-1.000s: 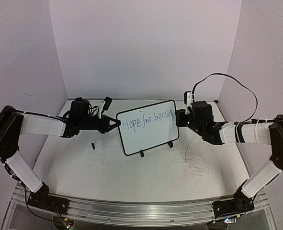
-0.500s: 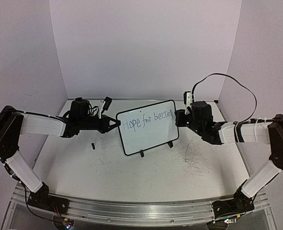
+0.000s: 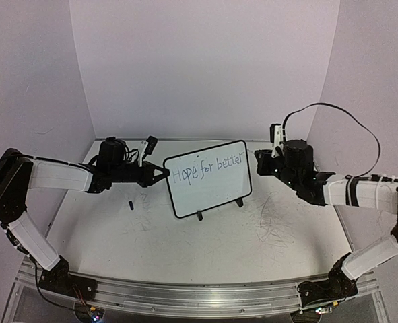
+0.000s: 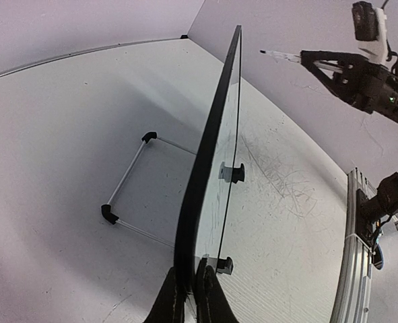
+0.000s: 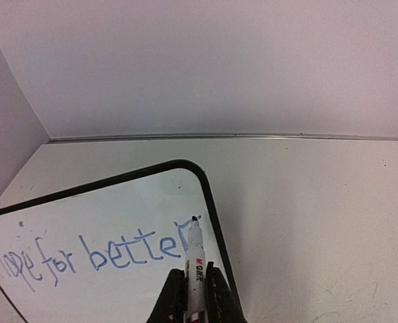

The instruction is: Write a sentence on the whiteboard

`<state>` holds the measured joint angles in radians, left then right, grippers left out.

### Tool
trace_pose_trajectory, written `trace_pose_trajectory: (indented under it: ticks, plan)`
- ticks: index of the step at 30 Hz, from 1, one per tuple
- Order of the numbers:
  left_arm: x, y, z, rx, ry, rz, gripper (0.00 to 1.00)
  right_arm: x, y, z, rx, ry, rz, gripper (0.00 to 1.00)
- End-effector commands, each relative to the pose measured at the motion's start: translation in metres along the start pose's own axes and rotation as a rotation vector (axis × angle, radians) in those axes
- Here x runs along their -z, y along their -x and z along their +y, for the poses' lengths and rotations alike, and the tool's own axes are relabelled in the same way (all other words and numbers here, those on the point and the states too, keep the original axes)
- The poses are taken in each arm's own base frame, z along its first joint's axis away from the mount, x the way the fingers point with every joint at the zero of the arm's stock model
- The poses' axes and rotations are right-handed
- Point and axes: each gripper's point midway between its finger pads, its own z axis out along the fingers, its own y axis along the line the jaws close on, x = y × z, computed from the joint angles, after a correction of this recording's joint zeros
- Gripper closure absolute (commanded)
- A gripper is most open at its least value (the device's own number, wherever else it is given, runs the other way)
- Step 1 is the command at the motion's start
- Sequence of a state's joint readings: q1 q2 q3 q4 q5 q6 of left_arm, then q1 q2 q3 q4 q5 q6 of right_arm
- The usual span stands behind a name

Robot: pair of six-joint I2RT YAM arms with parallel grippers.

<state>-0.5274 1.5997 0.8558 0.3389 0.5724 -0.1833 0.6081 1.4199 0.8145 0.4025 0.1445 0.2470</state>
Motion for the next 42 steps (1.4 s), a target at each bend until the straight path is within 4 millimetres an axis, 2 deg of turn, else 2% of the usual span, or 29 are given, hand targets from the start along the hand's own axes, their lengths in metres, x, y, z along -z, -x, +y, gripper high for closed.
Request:
trace_pose_trajectory:
  ticks: [1, 3, 8, 18, 24, 30, 38, 42]
  plan:
    - [0.003, -0.004, 0.015, -0.030, 0.088, 0.021, 1.00, 0.038, 0.006, 0.023, 0.011, 0.177, -0.006, 1.00]
    - [0.002, -0.005, 0.016, -0.023, 0.088, 0.024, 1.00, 0.046, -0.003, 0.023, 0.013, 0.193, 0.020, 1.00]
    - [0.003, -0.002, 0.016, -0.012, 0.093, 0.015, 0.99, 0.050, -0.007, 0.021, 0.017, 0.191, 0.043, 1.00]
    - [0.001, 0.003, 0.010, 0.019, 0.060, 0.011, 0.70, 0.045, -0.012, 0.034, 0.008, 0.233, 0.080, 1.00]
    - [-0.003, 0.010, 0.007, 0.020, 0.032, 0.006, 0.63, 0.043, -0.019, 0.044, 0.018, 0.258, 0.106, 1.00]
    - [-0.010, 0.008, 0.004, 0.032, -0.009, 0.020, 0.65, 0.037, -0.034, 0.069, 0.044, 0.297, 0.152, 1.00]
    - [-0.013, 0.007, 0.004, 0.020, -0.004, 0.021, 0.82, 0.031, -0.052, 0.124, 0.086, 0.365, 0.198, 1.00]
    - [-0.011, 0.004, 0.006, 0.020, 0.009, 0.023, 0.90, 0.027, -0.061, 0.140, 0.089, 0.385, 0.219, 1.00]
